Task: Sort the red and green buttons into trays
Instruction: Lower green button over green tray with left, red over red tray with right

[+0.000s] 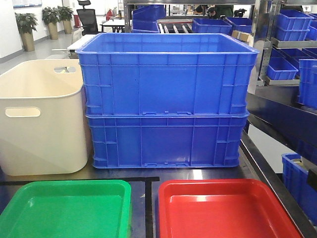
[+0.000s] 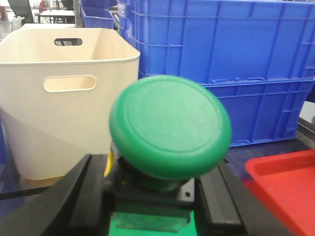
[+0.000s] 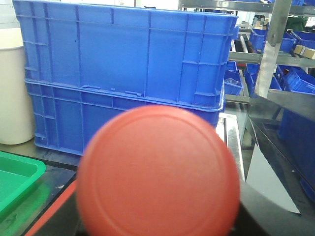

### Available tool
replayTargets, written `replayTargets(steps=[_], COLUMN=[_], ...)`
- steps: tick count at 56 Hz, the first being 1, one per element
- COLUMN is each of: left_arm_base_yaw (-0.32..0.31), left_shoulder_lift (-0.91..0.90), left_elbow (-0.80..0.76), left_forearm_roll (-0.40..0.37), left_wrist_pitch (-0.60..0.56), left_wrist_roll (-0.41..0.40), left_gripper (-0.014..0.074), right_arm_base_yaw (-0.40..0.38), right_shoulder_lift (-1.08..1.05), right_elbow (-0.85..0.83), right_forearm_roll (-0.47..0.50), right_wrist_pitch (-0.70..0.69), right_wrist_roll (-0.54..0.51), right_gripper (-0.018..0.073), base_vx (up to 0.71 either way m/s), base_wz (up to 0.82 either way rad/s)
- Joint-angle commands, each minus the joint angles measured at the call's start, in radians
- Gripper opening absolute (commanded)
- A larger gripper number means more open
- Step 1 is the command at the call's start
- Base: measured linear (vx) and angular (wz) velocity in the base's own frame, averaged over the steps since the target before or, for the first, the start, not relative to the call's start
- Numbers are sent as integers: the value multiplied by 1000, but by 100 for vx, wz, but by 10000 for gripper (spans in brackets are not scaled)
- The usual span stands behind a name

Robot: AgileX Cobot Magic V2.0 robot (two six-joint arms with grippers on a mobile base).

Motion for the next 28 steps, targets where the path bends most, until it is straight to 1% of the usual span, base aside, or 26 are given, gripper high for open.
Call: replayTargets(steps=[1,5,11,15,21,28], left_arm_base_yaw=[-6,-6,-6,-6,-6,-7], left_shoulder_lift=[4,16,60,101,175,277], left_elbow=[-36,-36,-36,-36,-37,-37], left_forearm_roll=[-32,-71,-155,-166,-166,-166], left_wrist_pitch=[-100,-133,-194,-216,-217,-216], left_wrist_roll=[-9,-9,-7,-1,3,2], left_gripper=[-6,-6,-6,-6,-6,-6], right_arm_base_yaw=[-1,-1,-1,-1,-1,-1], right_shoulder_lift=[4,14,69,121,209,326], right_elbow=[-38,-38,-38,-38,-38,-38], right_forearm_roll=[-23,-15,-13,-13,-13,-13], right_wrist_pitch=[-65,-106,-206,-249,-313,-433], right_wrist_roll=[-3,-3,-3,-3,-3,-3], right_gripper=[-9,-9,-9,-9,-9,-9], base_vx=[0,0,0,0,0,0], base_wz=[0,0,0,0,0,0])
